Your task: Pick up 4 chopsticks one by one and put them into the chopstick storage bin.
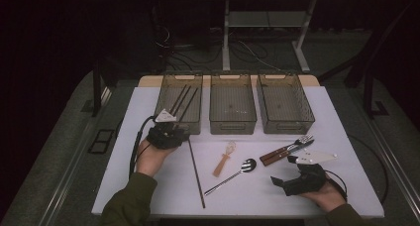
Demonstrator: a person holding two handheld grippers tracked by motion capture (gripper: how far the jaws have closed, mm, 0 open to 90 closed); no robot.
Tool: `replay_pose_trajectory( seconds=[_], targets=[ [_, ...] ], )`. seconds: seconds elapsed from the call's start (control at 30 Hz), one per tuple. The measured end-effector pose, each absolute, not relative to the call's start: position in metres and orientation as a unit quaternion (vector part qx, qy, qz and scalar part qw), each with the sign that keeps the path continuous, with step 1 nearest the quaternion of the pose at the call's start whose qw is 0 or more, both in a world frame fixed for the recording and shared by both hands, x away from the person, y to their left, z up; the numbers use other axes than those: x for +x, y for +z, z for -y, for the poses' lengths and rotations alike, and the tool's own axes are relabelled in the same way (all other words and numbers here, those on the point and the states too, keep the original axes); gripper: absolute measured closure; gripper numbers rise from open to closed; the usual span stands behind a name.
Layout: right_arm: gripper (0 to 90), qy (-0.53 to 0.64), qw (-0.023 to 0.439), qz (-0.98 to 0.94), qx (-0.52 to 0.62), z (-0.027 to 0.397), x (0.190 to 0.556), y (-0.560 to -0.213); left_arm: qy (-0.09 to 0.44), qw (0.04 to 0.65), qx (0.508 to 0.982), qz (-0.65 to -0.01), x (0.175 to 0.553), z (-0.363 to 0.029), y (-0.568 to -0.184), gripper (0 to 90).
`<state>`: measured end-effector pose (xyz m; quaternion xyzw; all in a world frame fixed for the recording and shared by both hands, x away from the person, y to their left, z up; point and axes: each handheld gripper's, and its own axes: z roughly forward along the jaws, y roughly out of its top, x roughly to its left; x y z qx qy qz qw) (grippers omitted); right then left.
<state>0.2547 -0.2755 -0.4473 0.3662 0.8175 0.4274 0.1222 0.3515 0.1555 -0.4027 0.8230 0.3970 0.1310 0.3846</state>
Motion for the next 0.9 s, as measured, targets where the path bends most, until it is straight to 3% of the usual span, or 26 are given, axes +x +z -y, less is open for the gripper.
replay_pose_trajectory(
  seconds=[0.17, 0.9],
  targets=[
    [1.4, 0.426, 0.122, -0.819, 0.365, 0.275, 0.254, -0.447, 0.125, 0.376, 0.822, -0.409, 0.355, -0.154, -0.415, 73.7],
    [1.4, 0.424, 0.124, -0.819, 0.365, 0.275, 0.255, -0.448, 0.114, 0.342, 0.825, -0.436, 0.370, -0.143, -0.441, 68.6]
  ],
)
